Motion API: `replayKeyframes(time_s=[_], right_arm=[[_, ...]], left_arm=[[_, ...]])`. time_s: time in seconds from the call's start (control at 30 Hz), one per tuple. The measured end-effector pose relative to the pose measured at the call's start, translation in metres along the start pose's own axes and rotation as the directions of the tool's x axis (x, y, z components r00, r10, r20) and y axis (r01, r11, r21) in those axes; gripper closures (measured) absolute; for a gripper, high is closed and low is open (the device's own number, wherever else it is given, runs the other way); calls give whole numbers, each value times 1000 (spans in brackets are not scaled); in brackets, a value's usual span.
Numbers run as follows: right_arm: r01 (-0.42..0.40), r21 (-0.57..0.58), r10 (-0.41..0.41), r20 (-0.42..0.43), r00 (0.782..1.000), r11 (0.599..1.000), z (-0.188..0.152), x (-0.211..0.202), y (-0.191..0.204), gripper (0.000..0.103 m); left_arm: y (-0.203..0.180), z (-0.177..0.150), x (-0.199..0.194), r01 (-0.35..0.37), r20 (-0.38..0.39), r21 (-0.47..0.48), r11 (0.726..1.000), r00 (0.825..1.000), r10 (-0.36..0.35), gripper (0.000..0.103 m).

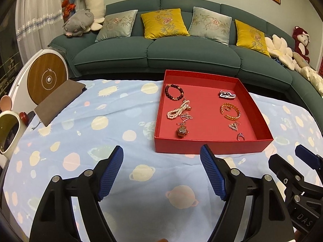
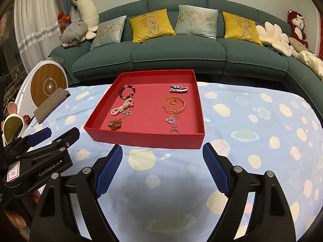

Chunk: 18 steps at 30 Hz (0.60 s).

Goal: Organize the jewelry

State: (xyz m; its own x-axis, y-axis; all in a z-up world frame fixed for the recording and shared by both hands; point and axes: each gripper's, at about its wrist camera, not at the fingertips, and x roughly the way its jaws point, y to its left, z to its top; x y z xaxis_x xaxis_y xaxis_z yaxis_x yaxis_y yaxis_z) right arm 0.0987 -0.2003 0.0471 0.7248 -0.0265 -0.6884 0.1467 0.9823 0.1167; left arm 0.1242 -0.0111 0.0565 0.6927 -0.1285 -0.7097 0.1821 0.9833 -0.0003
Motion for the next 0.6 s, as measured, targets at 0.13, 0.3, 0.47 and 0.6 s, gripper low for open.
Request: replayKeyframes(time_s=[0.13, 0.3, 0.47, 0.6], right_arm=[[1, 4, -1, 0, 1000, 1000, 0, -1, -1, 24], [-3, 0, 3, -1, 1000, 1000, 1, 0, 0, 24], [-3, -7, 3, -1, 1000, 1000, 0, 0, 1, 24], [-3, -8, 3, -1, 1000, 1000, 0, 0, 2, 24]], left_arm=[[-4, 0, 0, 4, 0, 9, 1000, 1000, -4, 27], [-8, 0, 0, 8, 2, 15, 1000, 1000, -8, 27], [-10, -1, 0, 7, 2, 21, 1000, 1000, -7, 27], [-12, -2, 0, 3, 6, 28, 1000, 1000, -3, 27]])
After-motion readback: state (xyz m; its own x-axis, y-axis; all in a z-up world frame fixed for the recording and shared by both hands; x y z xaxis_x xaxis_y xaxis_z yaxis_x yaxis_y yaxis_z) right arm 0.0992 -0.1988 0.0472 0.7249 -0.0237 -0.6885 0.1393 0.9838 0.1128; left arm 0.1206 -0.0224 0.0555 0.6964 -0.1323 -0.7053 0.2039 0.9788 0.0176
